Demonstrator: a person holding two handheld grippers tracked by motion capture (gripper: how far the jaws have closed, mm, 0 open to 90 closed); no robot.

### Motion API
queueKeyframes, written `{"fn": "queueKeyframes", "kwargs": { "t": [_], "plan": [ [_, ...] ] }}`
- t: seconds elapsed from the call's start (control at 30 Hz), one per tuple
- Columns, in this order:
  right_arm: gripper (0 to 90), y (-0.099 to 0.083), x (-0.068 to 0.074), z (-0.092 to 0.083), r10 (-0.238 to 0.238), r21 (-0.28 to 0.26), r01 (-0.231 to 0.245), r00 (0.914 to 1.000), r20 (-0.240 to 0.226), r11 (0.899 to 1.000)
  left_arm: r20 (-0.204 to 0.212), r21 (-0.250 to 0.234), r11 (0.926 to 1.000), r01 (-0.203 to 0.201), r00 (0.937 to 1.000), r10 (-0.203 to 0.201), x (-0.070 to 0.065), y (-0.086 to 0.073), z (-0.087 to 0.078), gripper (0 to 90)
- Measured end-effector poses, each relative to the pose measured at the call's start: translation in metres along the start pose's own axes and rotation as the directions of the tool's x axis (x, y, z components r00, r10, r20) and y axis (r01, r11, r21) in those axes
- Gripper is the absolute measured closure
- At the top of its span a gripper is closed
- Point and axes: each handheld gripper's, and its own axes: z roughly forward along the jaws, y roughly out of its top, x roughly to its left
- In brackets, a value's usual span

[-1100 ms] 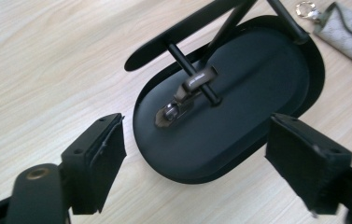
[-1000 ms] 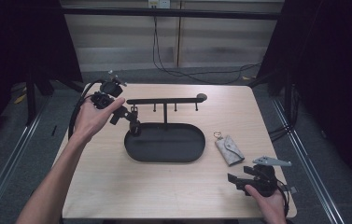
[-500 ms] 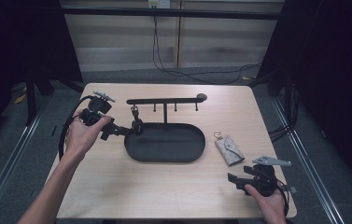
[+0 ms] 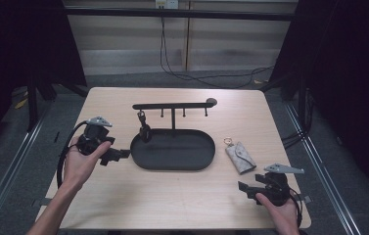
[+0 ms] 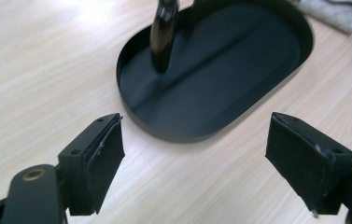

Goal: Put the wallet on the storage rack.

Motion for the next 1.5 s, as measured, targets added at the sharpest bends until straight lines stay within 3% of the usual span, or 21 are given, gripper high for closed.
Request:
{"fn": "queueKeyframes", "kwargs": {
  "t": [0.1,0.13,0.2,0.27,0.6,0.73,0.9,1.03,1.17,1.27,1.4,1.5],
  "plan": [
    [20.7,0.0,-0.001,-0.001,0.008,-0.006,-0.008,1.0,0.0,1.0,0.022,-0.034,0.9993,0.013,0.9997,-0.013,-0.002,-0.017,0.001,18.1],
    [20.7,0.0,-0.002,0.0,0.012,-0.007,-0.012,0.9999,0.001,1.0,0.011,-0.055,0.9982,0.023,0.9997,-0.022,-0.003,-0.022,0.0,19.0],
    [20.7,0.0,-0.002,-0.001,0.016,-0.007,-0.016,0.9998,0.008,1.0,0.026,-0.058,0.9973,0.044,0.9987,-0.043,-0.007,-0.031,-0.002,21.1],
    [20.7,0.0,-0.002,-0.002,0.016,-0.009,-0.016,0.9998,0.012,1.0,0.007,-0.082,0.9963,0.028,0.9996,-0.027,-0.011,-0.042,-0.005,21.2],
    [20.7,0.001,-0.002,-0.002,0.008,-0.018,-0.008,0.9999,0.014,1.0,0.086,-0.111,0.9931,0.037,0.9959,-0.028,-0.02,-0.082,0.003,21.2],
    [20.6,0.002,-0.002,-0.003,0.02,-0.025,-0.02,0.9997,0.012,0.999,0.105,-0.11,0.9934,0.032,0.9943,-0.021,-0.024,-0.09,0.003,21.4],
    [20.7,0.005,0.0,-0.006,0.027,-0.034,-0.027,0.9996,-0.004,0.999,0.1,-0.137,0.9887,0.06,0.9939,-0.047,-0.025,-0.103,0.0,21.4],
    [23.1,0.011,0.0,-0.011,0.036,-0.044,-0.037,0.999,-0.028,0.998,0.096,-0.131,0.9906,0.04,0.995,-0.027,-0.029,-0.112,0.0,21.5],
    [23.4,0.02,-0.001,-0.014,0.037,-0.057,-0.038,0.9991,-0.02,0.998,0.087,-0.163,0.9862,0.027,0.9961,-0.013,-0.032,-0.118,-0.002,21.6],
    [24.8,0.025,-0.002,-0.01,0.023,-0.013,-0.023,0.9997,0.008,1.0,0.071,-0.199,0.9797,0.026,0.9974,-0.012,-0.033,-0.122,-0.002,21.9],
    [24.7,0.026,-0.003,-0.001,0.013,0.036,-0.013,0.9999,0.01,0.999,0.084,-0.201,0.9794,0.022,0.9965,-0.005,-0.032,-0.124,-0.002,21.9],
    [24.6,0.029,-0.005,-0.002,0.018,0.028,-0.019,0.9998,0.006,0.999,0.098,-0.196,0.9803,0.022,0.9951,-0.003,-0.031,-0.126,-0.001,21.9]
  ]
}}
